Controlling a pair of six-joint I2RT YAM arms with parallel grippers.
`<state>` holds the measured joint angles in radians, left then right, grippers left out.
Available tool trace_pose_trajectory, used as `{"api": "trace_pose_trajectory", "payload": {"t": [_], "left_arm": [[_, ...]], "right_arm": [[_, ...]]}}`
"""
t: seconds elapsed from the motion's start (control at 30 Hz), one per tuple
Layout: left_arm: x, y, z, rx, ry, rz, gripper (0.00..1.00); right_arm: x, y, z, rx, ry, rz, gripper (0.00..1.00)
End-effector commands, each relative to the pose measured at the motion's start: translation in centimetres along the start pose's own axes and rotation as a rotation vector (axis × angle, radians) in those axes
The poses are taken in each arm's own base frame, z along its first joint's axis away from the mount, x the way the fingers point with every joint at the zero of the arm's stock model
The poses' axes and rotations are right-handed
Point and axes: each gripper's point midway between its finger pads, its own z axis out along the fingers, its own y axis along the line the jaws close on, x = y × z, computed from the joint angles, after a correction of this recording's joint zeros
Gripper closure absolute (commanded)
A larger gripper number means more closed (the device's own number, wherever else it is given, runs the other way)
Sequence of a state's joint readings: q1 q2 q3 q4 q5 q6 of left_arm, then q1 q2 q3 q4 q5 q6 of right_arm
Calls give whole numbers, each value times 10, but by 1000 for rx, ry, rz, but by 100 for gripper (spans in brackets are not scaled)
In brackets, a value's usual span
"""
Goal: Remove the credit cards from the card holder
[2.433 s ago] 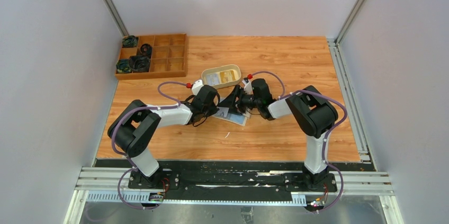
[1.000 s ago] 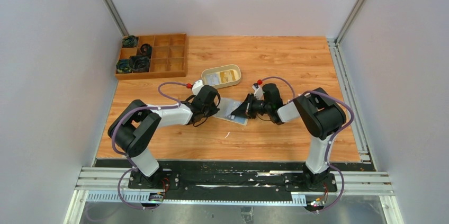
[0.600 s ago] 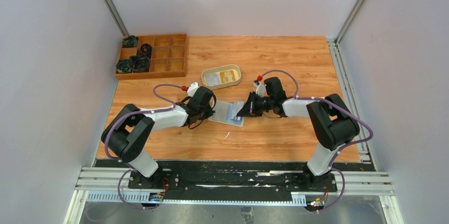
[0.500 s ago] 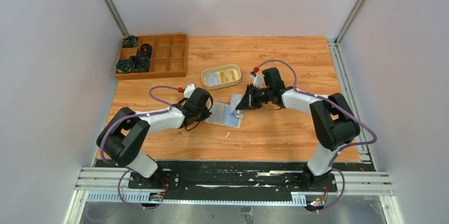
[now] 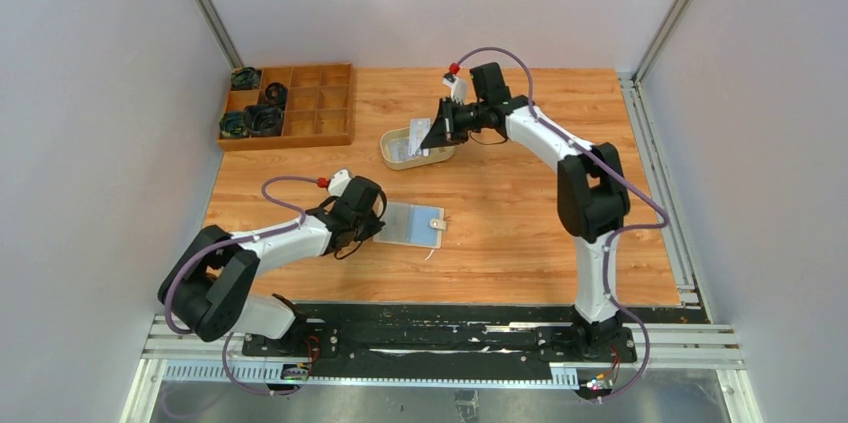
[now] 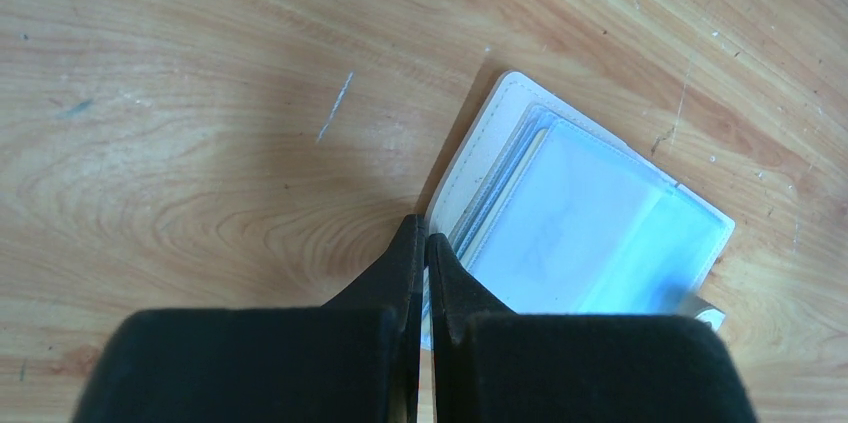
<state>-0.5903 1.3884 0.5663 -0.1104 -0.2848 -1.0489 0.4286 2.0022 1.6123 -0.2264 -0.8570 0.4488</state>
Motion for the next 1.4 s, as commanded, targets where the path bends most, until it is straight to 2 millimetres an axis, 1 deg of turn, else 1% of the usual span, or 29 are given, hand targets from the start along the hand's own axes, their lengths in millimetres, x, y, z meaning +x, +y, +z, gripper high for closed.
{"api": "trace_pose_trajectory", "payload": {"t": [0.0, 0.03, 0.07, 0.13, 0.27, 0.4, 0.5, 0.57, 0.73, 0.83, 0.93, 1.13, 1.3, 1.37], "left_arm": [[17, 39, -3, -121, 49, 27, 100], [17, 38, -4, -117, 48, 25, 100], [17, 39, -4, -117, 49, 25, 100], [17, 39, -5, -109, 47, 22, 100], [18, 40, -5, -105, 47, 28, 100], [19, 41, -6, -100, 48, 32, 100], [19, 42, -7, -96, 46, 32, 100], [19, 42, -7, -95, 45, 33, 100], [21, 45, -6, -99, 48, 37, 100], [22, 44, -5, -100, 53, 39, 100], [22, 42, -4, -96, 55, 42, 100], [23, 43, -2, -101, 60, 42, 100], [24, 40, 0, -99, 69, 50, 100], [24, 39, 0, -99, 72, 52, 100]], "right_arm": [[-5, -23, 20, 50, 66, 46, 100], [-8, -30, 27, 60, 70, 49, 100], [-13, -29, 29, 62, 63, 41, 100], [-19, -38, 41, 71, 61, 40, 100], [-29, -41, 62, 66, 64, 20, 100], [-31, -42, 80, 63, 78, 1, 100], [-25, -48, 92, 63, 103, 5, 100], [-17, -55, 98, 66, 125, 14, 100], [0, -64, 111, 68, 165, 9, 100], [7, -68, 116, 72, 181, 7, 100], [10, -71, 116, 74, 187, 2, 100], [12, -71, 114, 71, 192, -3, 100], [16, -70, 114, 64, 206, 1, 97], [18, -72, 113, 68, 213, -1, 91]]}}
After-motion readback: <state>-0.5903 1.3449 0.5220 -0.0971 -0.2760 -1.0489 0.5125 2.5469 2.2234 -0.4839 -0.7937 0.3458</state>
